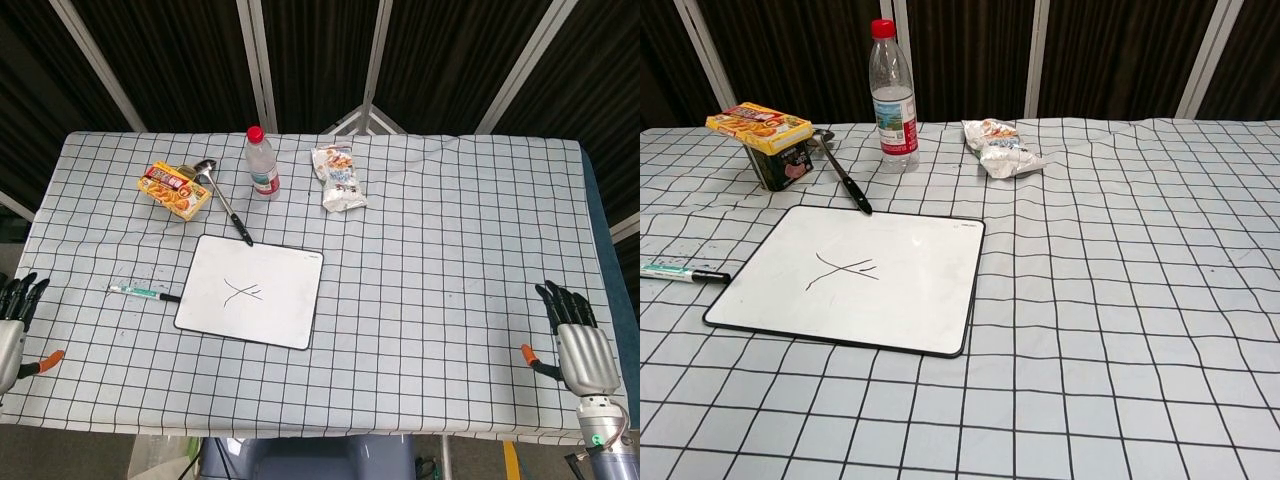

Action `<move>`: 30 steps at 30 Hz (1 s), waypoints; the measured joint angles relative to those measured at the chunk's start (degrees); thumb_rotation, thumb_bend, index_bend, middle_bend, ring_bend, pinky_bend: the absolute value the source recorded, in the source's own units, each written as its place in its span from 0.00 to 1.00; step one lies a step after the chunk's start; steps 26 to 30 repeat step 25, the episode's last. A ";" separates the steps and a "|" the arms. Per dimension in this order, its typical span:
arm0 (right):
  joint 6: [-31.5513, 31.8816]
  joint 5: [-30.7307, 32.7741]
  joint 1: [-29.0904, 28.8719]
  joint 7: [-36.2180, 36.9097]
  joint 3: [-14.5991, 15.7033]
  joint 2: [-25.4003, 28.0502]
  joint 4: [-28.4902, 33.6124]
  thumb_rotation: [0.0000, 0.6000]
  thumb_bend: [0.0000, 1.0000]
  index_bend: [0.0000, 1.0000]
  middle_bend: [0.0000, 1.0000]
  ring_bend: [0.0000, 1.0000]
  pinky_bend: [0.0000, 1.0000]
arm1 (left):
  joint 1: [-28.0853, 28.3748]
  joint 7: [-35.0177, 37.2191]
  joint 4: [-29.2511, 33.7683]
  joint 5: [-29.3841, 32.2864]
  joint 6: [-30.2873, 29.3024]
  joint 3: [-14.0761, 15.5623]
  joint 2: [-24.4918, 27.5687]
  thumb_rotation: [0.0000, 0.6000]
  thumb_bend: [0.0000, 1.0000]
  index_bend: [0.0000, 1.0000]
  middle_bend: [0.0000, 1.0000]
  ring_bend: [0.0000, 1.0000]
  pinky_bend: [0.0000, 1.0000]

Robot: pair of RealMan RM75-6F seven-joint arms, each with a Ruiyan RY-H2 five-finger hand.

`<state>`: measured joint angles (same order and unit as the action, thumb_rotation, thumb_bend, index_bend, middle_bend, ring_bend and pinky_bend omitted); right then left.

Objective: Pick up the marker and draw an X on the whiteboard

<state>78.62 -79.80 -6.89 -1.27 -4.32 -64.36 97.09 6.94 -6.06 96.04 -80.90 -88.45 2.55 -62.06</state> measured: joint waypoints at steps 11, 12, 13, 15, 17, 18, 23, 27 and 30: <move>-1.22 0.91 -0.53 -0.98 -0.08 -0.46 0.24 1.00 0.31 0.00 0.00 0.00 0.00 | -0.30 1.92 -2.36 -0.89 0.43 -0.88 -0.18 1.00 0.11 0.00 0.00 0.00 0.00; -1.28 1.04 -0.54 -0.97 -0.11 -0.47 0.27 1.00 0.31 0.00 0.00 0.00 0.00 | -0.29 2.15 -2.45 -0.78 0.51 -1.05 -0.18 1.00 0.11 0.00 0.00 0.00 0.00; -1.34 1.20 -0.54 -0.94 -0.14 -0.46 0.34 1.00 0.31 0.00 0.00 0.00 0.00 | -0.29 2.32 -2.50 -0.68 0.64 -1.15 -0.17 1.00 0.11 0.00 0.00 0.00 0.00; -1.36 1.42 -0.50 -0.85 -0.21 -0.35 0.55 1.00 0.31 0.00 0.00 0.00 0.00 | -0.32 2.71 -2.53 -0.53 0.94 -1.36 -0.12 1.00 0.11 0.00 0.00 0.00 0.00; -1.33 1.39 -0.45 -0.85 -0.16 -0.26 0.65 1.00 0.31 0.00 0.00 0.00 0.00 | -0.35 2.73 -2.54 -0.67 1.02 -1.48 -0.13 1.00 0.11 0.00 0.00 0.00 0.00; -1.33 1.38 -0.43 -0.84 -0.13 -0.23 0.68 1.00 0.31 0.00 0.00 0.00 0.00 | -0.36 2.67 -2.52 -0.80 1.11 -1.50 -0.15 1.00 0.11 0.00 0.00 0.00 0.00; -1.30 1.45 -0.32 -0.51 -0.12 -0.08 0.87 1.00 0.31 0.00 0.00 0.00 0.00 | -0.53 2.16 -2.26 -1.07 1.49 -1.65 -0.26 1.00 0.11 0.00 0.00 0.00 0.00; -1.47 1.49 -0.35 -0.49 -0.07 -0.07 0.89 1.00 0.31 0.00 0.00 0.00 0.00 | -0.67 2.05 -2.24 -1.00 1.34 -1.88 -0.27 1.00 0.11 0.00 0.00 0.00 0.00; -1.47 1.49 -0.35 -0.49 -0.07 -0.07 0.89 1.00 0.31 0.00 0.00 0.00 0.00 | -0.67 2.05 -2.24 -1.00 1.34 -1.88 -0.27 1.00 0.11 0.00 0.00 0.00 0.00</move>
